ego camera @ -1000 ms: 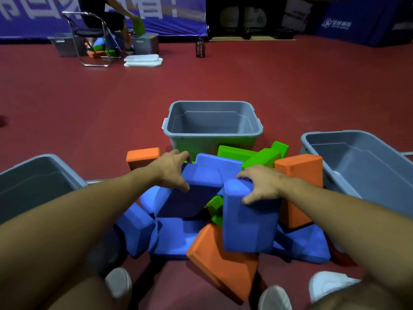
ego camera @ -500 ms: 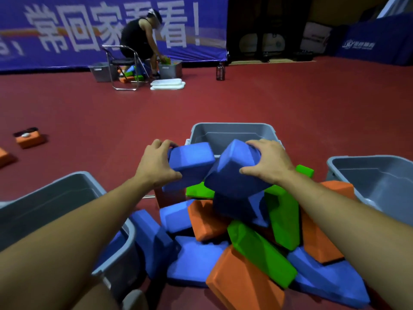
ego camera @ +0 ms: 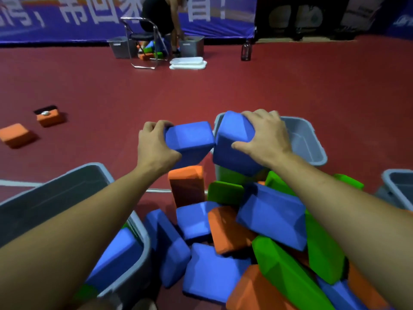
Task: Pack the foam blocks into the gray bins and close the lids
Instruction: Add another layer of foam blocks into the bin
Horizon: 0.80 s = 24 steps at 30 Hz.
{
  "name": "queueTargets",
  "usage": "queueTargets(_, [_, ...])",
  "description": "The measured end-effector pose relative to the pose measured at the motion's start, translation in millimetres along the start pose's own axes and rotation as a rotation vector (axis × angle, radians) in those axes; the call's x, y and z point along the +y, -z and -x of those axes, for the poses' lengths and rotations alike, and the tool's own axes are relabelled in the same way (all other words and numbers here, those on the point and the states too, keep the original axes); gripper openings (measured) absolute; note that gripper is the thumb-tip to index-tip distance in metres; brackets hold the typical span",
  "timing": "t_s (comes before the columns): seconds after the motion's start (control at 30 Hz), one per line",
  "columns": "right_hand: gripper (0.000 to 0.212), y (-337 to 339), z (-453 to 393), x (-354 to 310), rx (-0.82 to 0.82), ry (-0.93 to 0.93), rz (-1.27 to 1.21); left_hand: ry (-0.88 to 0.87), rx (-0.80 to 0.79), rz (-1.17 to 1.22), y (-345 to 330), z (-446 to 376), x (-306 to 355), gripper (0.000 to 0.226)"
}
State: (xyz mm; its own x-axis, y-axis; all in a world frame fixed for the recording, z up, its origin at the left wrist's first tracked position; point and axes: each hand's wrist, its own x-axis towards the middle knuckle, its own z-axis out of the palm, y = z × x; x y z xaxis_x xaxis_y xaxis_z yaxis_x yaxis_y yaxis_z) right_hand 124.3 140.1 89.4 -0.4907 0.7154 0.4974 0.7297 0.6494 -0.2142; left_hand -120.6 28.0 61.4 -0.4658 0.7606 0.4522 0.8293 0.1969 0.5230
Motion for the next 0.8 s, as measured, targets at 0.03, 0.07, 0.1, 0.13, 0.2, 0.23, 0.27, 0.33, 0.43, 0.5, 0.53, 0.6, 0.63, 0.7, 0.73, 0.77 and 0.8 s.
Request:
queueTargets(0.03, [0.08,0.6,-5.5,-14.9,0.015,0.047,0.006,0.012,0.014,0.001,12.2,-1.4,-9.7,0.068])
queueTargets(0.07, [0.08,0.4,-11.0,-29.8,0.033,0.091,0.005,0.024,0.023,0.001,25.7,-2.5,-20.2,0.068])
queueTargets(0.1, [0.08,-0.7,-14.8,-45.0,0.057,0.134,-0.004,0.035,0.043,0.003,40.2,-2.3,-31.3,0.068])
queueTargets(0.13, [0.08,-3.3,-18.6,-60.2,0.081,0.176,-0.019,0.043,0.079,0.008,54.8,-0.1,-43.4,0.068])
queueTargets(0.2, [0.08,-10.9,-23.6,-93.9,0.12,0.242,-0.082,0.071,0.159,0.017,84.3,9.9,-68.6,0.067])
queueTargets(0.23, [0.08,-16.3,-24.9,-112.5,0.132,0.257,-0.129,0.095,0.188,0.029,99.8,17.6,-81.9,0.068])
queueTargets(0.27, [0.08,-21.9,-24.7,-131.5,0.136,0.268,-0.175,0.115,0.21,0.038,116.1,26.5,-95.8,0.069])
queueTargets(0.33, [0.08,-35.0,-24.7,-171.4,0.122,0.32,-0.24,0.126,0.229,0.021,150.3,43.9,-127.4,0.071])
queueTargets(0.43, [0.079,-57.0,-25.9,-234.2,0.075,0.441,-0.305,0.164,0.237,-0.032,195.2,68.4,-178.1,0.072])
queueTargets(0.5, [0.079,-71.6,-24.7,-272.4,0.059,0.492,-0.33,0.217,0.256,-0.049,215.4,86.3,-208.5,0.071])
queueTargets(0.53, [0.079,-80.7,-23.3,-288.6,0.04,0.513,-0.342,0.247,0.263,-0.046,222.3,95.8,-223.0,0.071])
queueTargets(0.6, [0.078,-100.2,-22.4,-314.4,-0.011,0.569,-0.365,0.292,0.266,-0.039,232.5,112.9,-249.8,0.071])
queueTargets(0.63, [0.079,-110.2,-23.4,-324.5,-0.04,0.599,-0.378,0.316,0.263,-0.042,235.7,120.5,-263.3,0.072])
queueTargets(0.7, [0.08,-128.5,-26.4,-340.1,-0.086,0.643,-0.394,0.365,0.268,-0.035,237.6,133.4,-287.2,0.072])
queueTargets(0.73, [0.08,-137.3,-27.4,-346.4,-0.108,0.658,-0.397,0.386,0.277,-0.024,236.1,139.2,-297.9,0.072])
queueTargets(0.77, [0.08,-146.6,-28.3,-351.8,-0.132,0.67,-0.397,0.409,0.281,-0.013,233.3,144.7,-308.5,0.072])
queueTargets(0.8, [0.08,-156.3,-28.6,-356.7,-0.161,0.683,-0.397,0.424,0.278,-0.009,229.7,150.1,-317.9,0.073])
